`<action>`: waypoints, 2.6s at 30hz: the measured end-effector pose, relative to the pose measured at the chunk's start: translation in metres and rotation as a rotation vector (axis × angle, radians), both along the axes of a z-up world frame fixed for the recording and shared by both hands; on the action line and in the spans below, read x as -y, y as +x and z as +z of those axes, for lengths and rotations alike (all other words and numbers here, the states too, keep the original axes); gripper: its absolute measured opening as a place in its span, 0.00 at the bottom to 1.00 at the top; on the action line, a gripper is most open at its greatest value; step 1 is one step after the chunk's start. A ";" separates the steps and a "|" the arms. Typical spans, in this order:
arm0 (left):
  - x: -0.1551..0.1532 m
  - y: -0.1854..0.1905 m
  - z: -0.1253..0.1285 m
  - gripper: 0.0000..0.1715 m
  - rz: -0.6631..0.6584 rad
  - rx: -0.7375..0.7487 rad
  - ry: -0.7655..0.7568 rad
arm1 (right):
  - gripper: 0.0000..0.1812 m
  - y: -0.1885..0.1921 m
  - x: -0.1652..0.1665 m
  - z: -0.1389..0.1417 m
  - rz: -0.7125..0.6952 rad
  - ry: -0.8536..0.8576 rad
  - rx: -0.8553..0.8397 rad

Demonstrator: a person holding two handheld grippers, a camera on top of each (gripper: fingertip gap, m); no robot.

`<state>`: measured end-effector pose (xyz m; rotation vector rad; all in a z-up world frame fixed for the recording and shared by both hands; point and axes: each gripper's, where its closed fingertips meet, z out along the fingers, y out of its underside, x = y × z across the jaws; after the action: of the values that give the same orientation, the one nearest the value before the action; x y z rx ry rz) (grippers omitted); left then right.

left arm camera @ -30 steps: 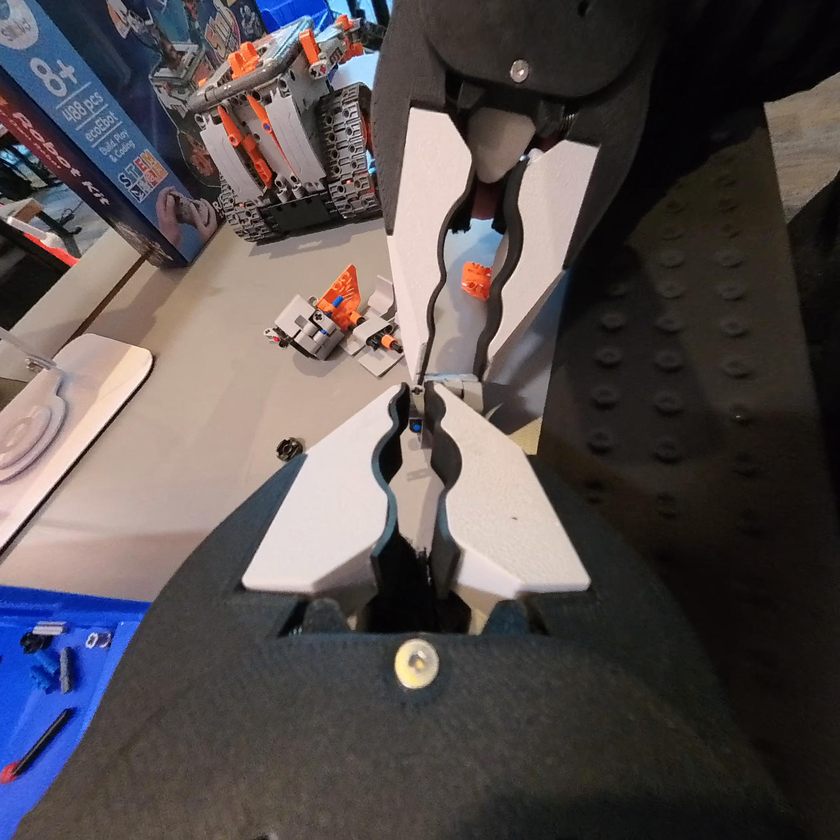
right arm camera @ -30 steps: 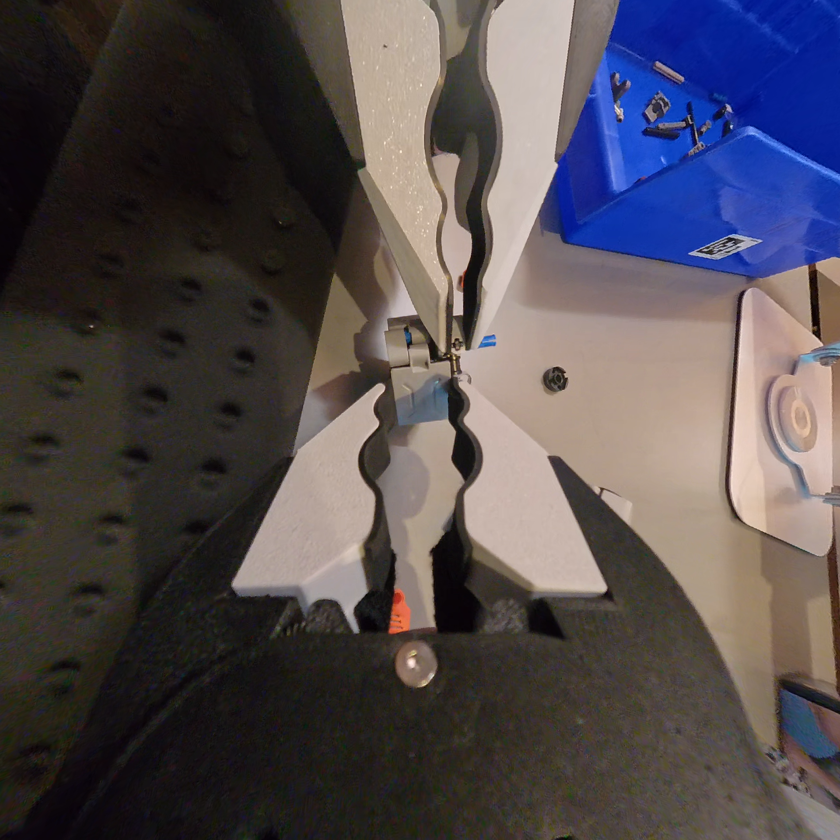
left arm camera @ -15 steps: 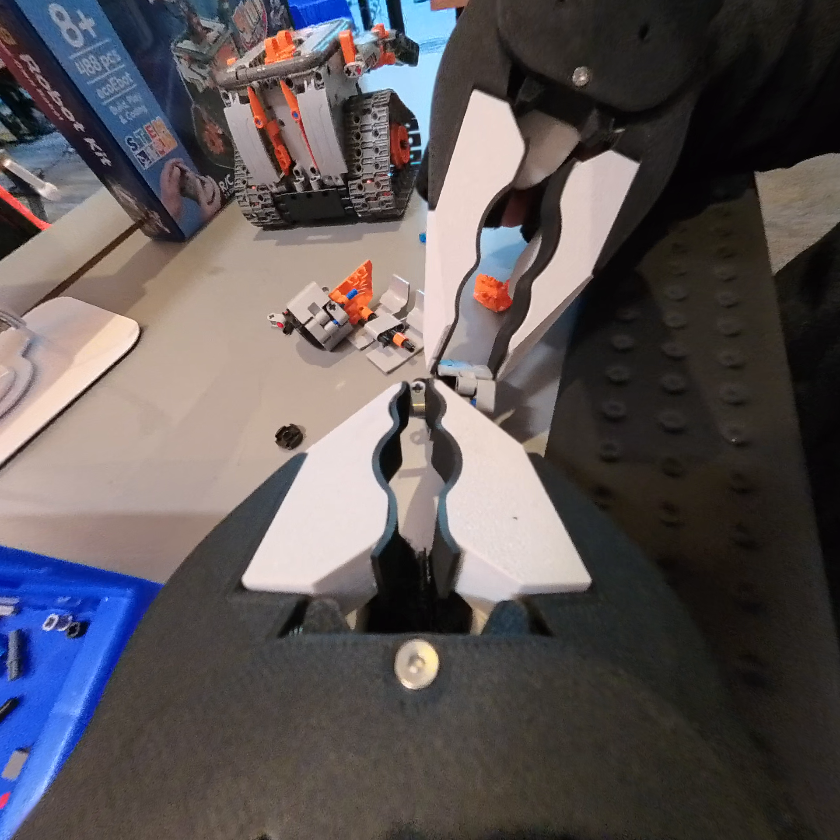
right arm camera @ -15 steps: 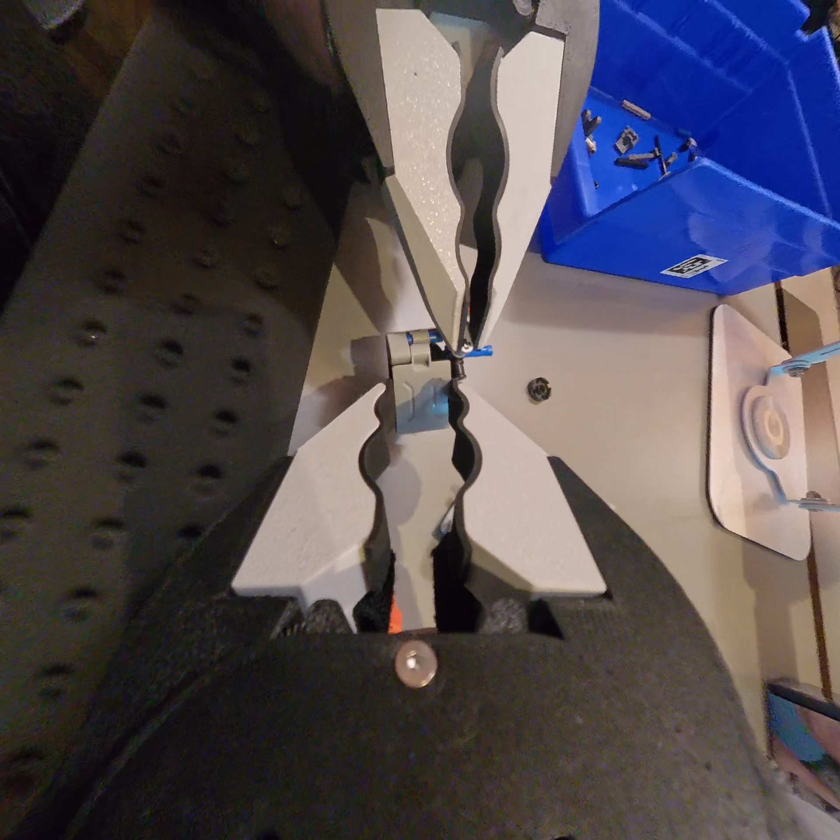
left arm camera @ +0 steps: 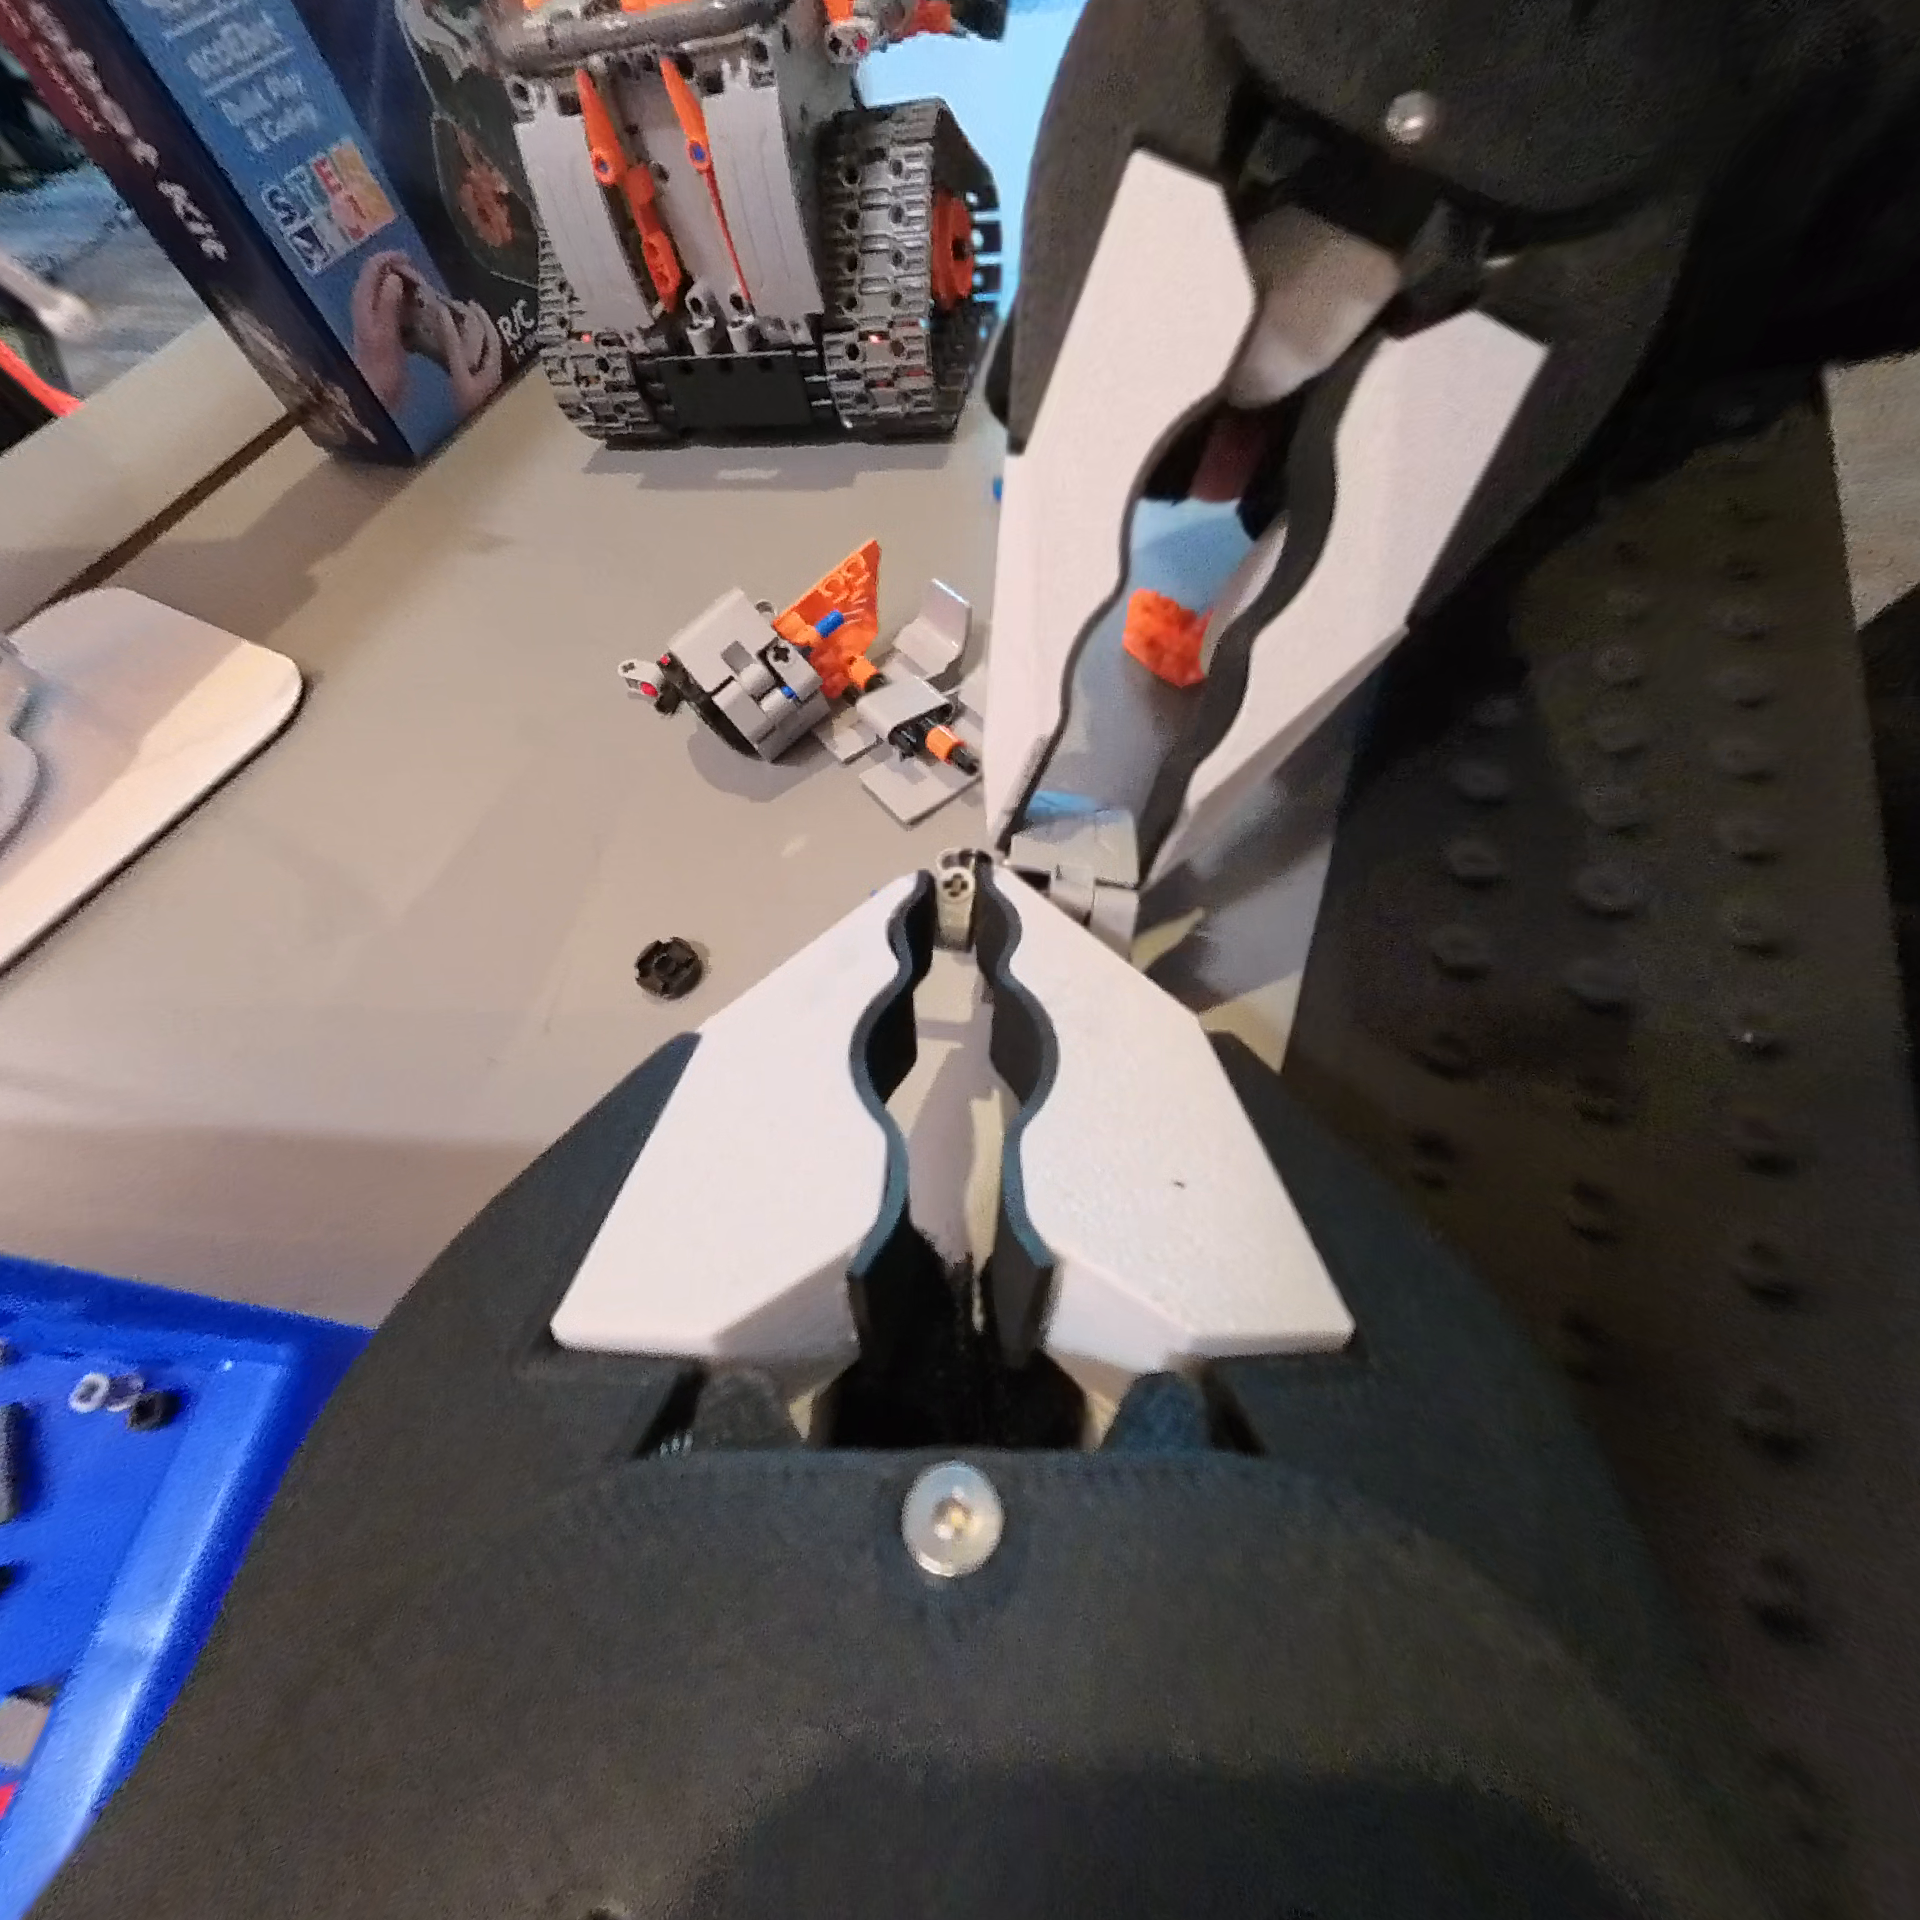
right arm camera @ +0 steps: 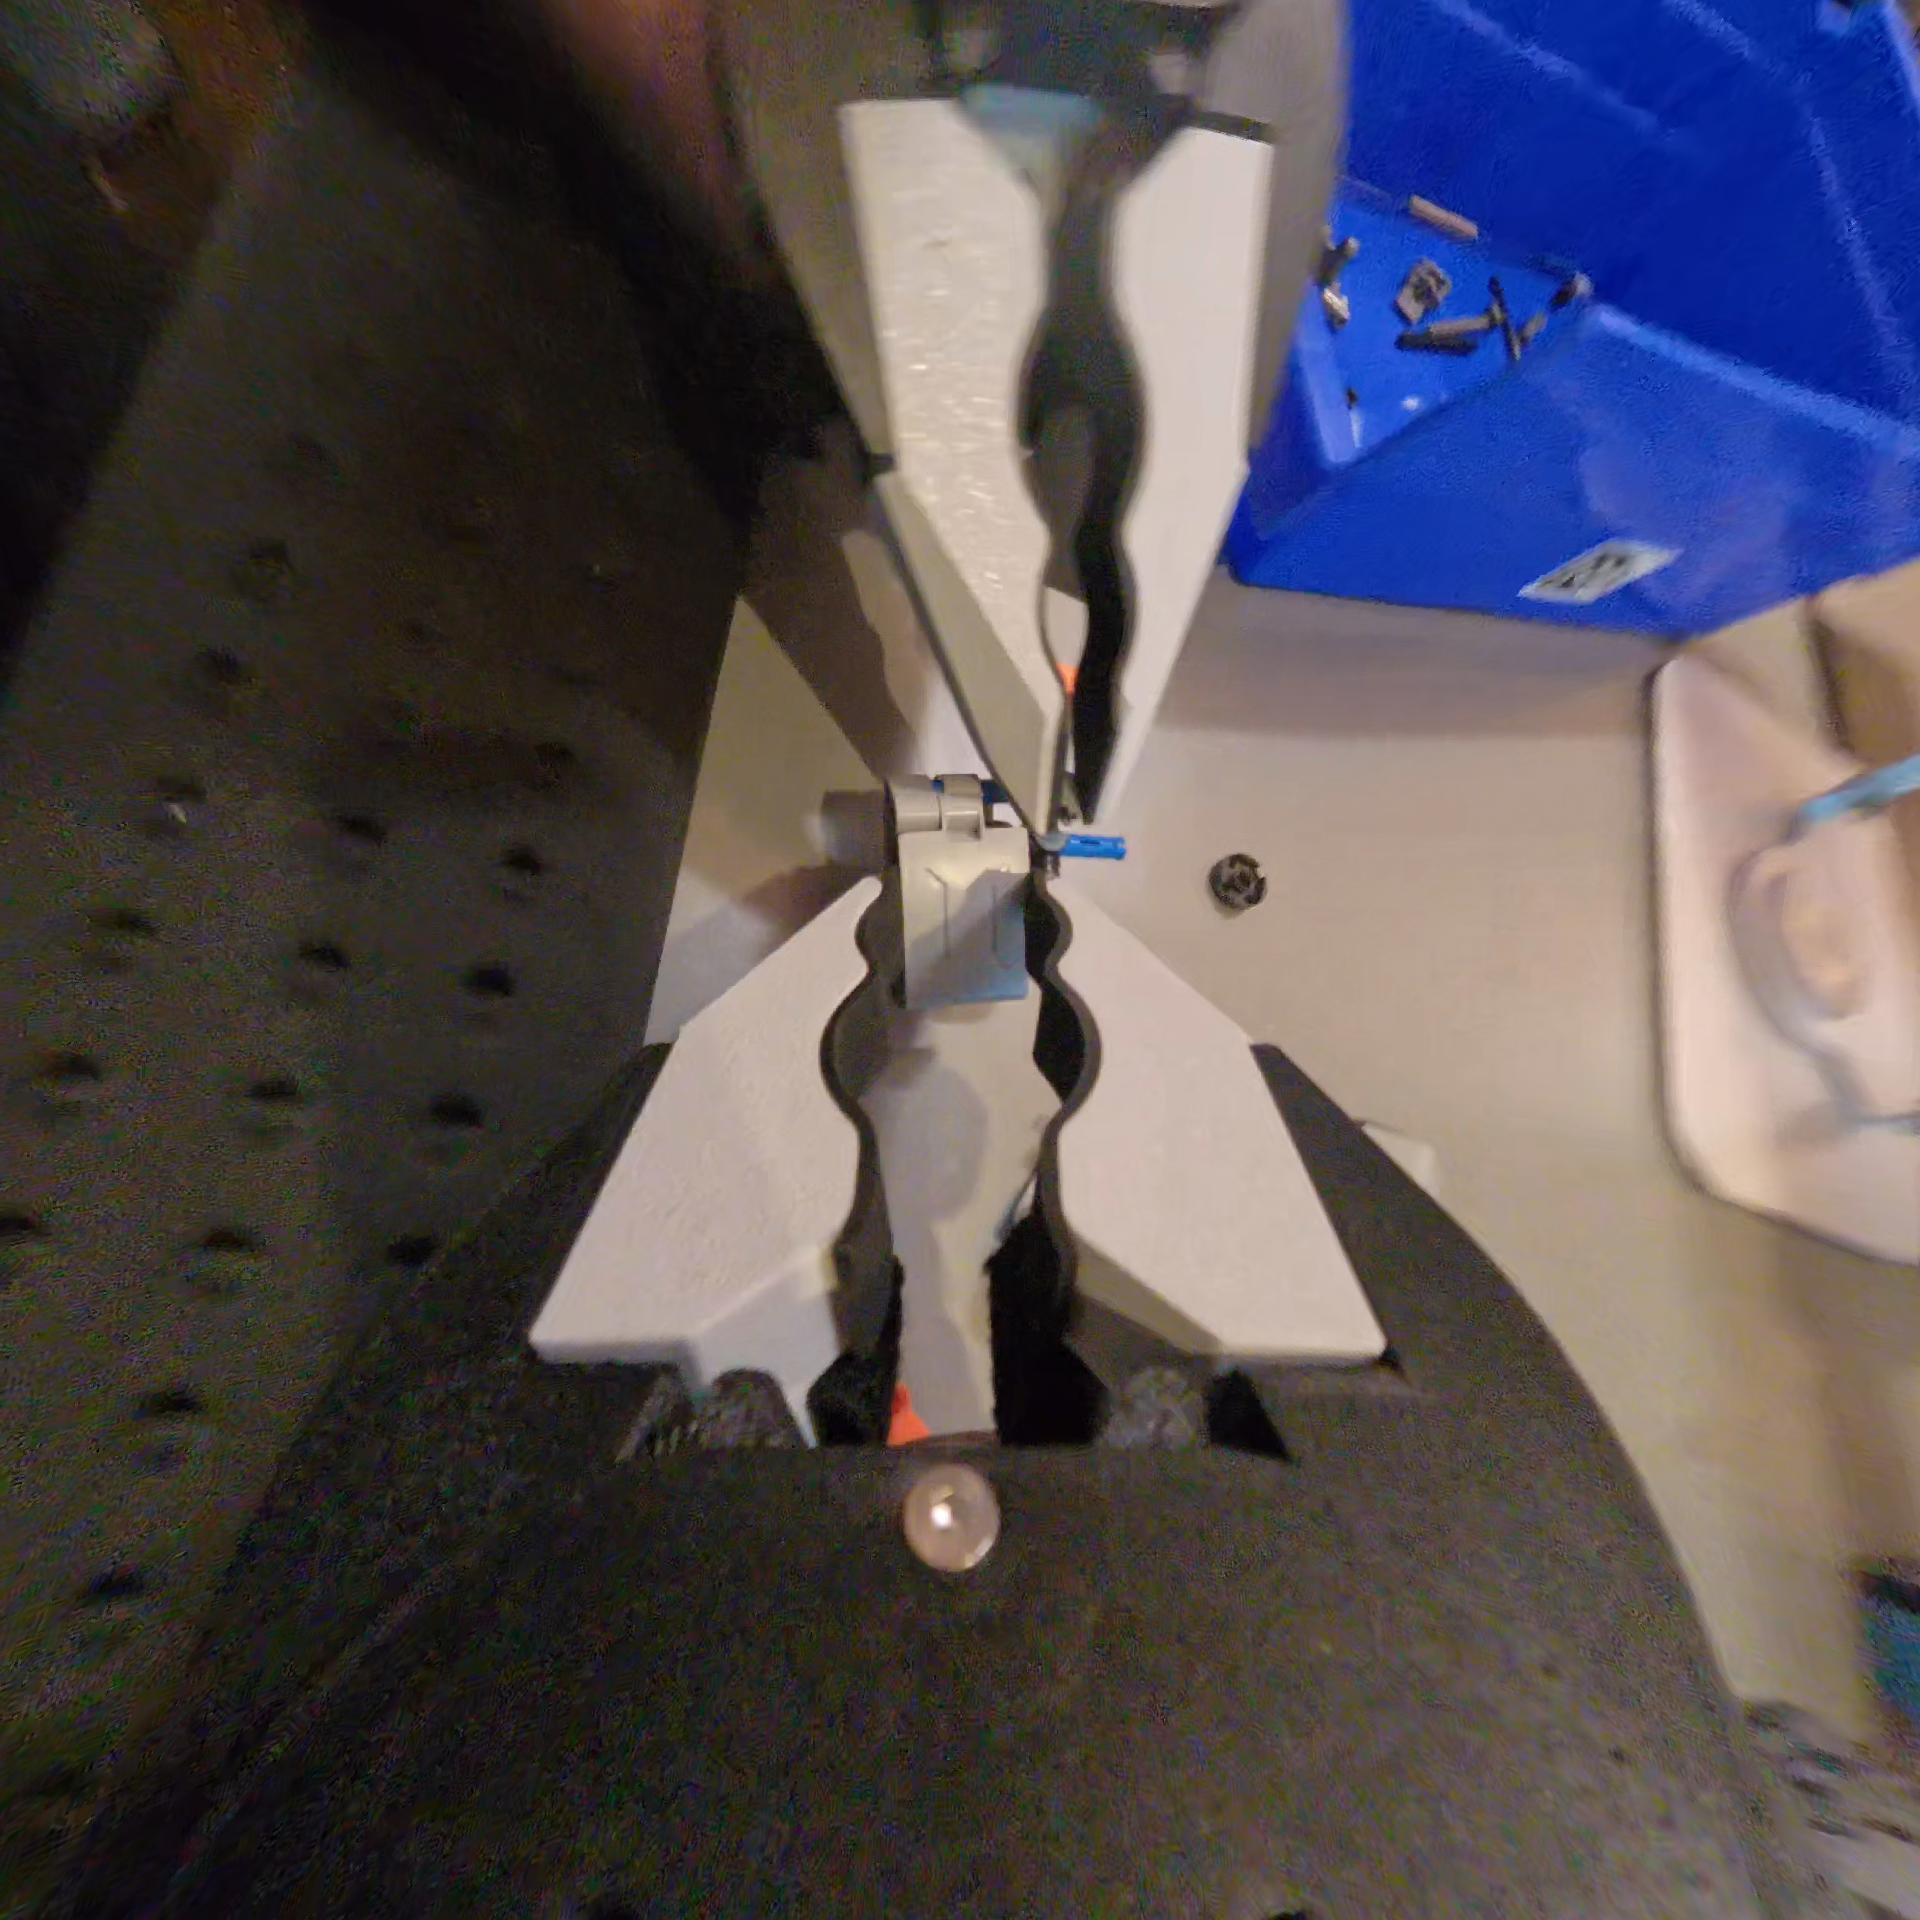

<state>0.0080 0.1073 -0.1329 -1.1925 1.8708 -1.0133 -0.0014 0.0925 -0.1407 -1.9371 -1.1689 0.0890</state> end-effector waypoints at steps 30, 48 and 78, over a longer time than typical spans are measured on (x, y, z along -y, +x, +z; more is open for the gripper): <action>-0.008 0.017 0.009 0.05 0.143 0.029 0.728 | 0.12 0.023 -0.020 0.010 -0.295 -0.327 -0.577; -0.011 0.020 0.000 0.04 0.078 0.065 0.790 | 0.11 0.023 -0.026 0.001 -0.272 -0.368 -0.597; 0.000 0.023 -0.003 0.01 0.025 0.080 0.673 | 0.00 0.024 -0.028 -0.016 -0.263 -0.282 -0.176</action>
<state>0.0309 0.1072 -0.1355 -0.7537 1.9004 -0.3463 0.0226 0.1206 -0.1564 -2.2625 -0.8113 0.2905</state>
